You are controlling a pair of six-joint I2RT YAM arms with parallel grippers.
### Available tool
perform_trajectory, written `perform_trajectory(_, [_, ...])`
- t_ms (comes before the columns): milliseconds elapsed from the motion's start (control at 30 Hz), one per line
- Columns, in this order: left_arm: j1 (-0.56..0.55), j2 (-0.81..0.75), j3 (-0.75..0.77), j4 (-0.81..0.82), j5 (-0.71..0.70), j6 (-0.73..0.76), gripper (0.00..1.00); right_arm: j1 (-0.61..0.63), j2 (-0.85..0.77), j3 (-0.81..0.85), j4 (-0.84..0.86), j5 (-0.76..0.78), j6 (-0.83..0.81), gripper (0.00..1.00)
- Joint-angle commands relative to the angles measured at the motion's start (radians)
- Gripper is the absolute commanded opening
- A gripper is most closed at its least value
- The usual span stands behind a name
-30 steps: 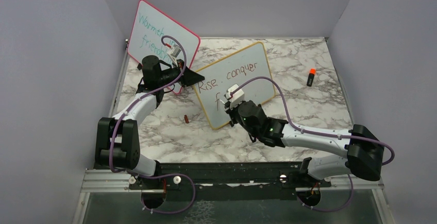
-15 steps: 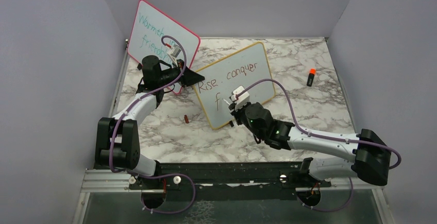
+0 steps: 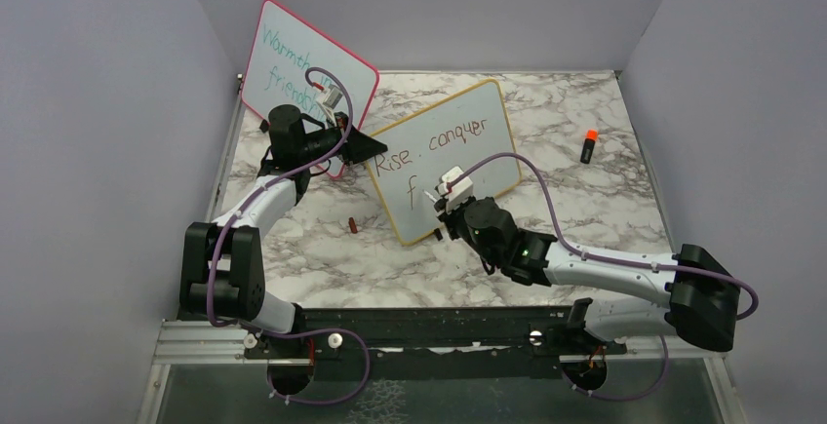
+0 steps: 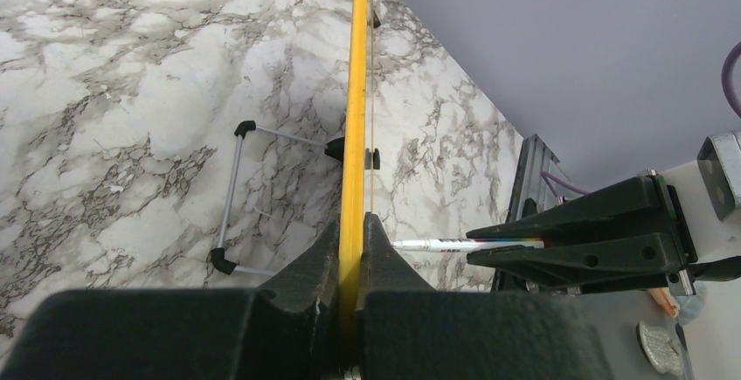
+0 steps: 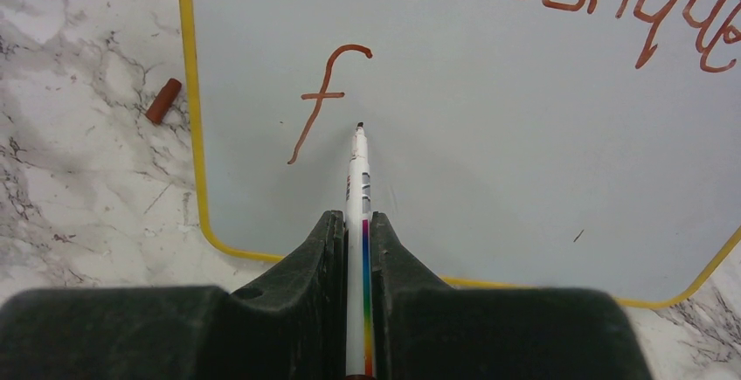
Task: Write a sentence on the whiteboard
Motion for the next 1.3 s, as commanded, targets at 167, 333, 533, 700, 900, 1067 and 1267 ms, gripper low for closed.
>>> perform_trajectory(167, [0.011, 0.004, -0.008, -0.017, 0.001, 0.013, 0.0, -0.001, 0.015, 0.016, 0.062, -0.044, -0.002, 0.0])
perform_trajectory(333, [0.011, 0.004, -0.008, -0.017, 0.002, 0.012, 0.0, -0.001, 0.035, 0.019, 0.069, -0.042, -0.002, 0.01])
perform_trajectory(533, [0.011, 0.004, -0.008, -0.017, 0.002, 0.011, 0.0, -0.002, 0.058, 0.026, 0.069, -0.024, -0.001, 0.01])
perform_trajectory(700, [0.011, 0.004, -0.008, -0.017, 0.002, 0.011, 0.0, -0.002, 0.053, 0.023, 0.05, 0.018, -0.002, 0.0])
perform_trajectory(900, [0.011, 0.001, -0.008, -0.017, 0.004, 0.013, 0.0, -0.003, 0.038, 0.016, 0.033, 0.059, -0.005, 0.01])
perform_trajectory(1067, [0.011, 0.001, -0.008, -0.017, 0.004, 0.013, 0.0, -0.005, 0.035, 0.018, 0.034, 0.081, -0.005, 0.0])
perform_trajectory(1267, [0.011, 0.0, -0.008, -0.017, 0.005, 0.013, 0.0, -0.006, 0.041, 0.024, 0.068, 0.087, -0.016, 0.01])
